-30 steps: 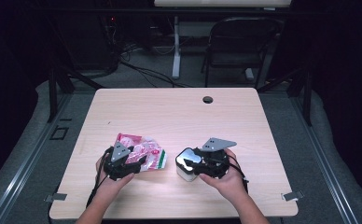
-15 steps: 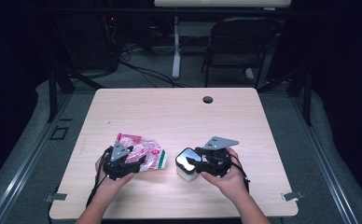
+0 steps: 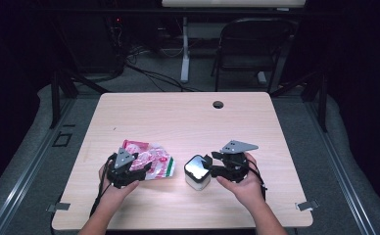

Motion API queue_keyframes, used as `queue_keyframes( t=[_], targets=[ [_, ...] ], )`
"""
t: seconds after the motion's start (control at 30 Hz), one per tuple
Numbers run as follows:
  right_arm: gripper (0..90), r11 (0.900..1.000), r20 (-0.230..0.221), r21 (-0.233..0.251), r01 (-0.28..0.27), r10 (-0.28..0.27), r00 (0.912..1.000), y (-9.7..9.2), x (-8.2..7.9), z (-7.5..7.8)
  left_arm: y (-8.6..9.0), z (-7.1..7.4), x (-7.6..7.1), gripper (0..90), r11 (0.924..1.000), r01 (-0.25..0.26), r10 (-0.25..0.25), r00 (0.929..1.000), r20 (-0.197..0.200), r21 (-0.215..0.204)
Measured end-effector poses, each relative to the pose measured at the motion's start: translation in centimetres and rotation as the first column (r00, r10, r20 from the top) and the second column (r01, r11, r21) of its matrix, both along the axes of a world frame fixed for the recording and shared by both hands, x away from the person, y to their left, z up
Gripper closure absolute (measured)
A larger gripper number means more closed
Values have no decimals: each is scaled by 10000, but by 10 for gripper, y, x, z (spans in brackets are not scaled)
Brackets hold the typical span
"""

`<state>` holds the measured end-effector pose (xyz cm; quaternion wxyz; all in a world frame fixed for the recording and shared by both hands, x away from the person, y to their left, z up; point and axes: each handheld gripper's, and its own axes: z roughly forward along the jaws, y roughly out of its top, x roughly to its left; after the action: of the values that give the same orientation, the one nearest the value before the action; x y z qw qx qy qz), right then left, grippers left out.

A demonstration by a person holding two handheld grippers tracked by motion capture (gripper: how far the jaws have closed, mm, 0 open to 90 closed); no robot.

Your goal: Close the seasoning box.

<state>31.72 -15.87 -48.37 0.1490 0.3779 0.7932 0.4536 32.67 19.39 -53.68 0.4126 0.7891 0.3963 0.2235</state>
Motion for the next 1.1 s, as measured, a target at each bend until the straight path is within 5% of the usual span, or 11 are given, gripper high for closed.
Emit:
queue_keyframes(
  t=[0.6, 1.1],
  targets=[
    [481, 9953, -200, 84, 962, -960, 9952, -25, 10, -4, 8, 0, 3, 365, 9996, -265, 264, 9996, -61, -111],
    [480, 9779, -500, 281, 2071, -2056, 9774, -48, 19, -14, 13, -4, 7, 365, 9985, -517, 513, 9985, -191, -173]
  ],
)
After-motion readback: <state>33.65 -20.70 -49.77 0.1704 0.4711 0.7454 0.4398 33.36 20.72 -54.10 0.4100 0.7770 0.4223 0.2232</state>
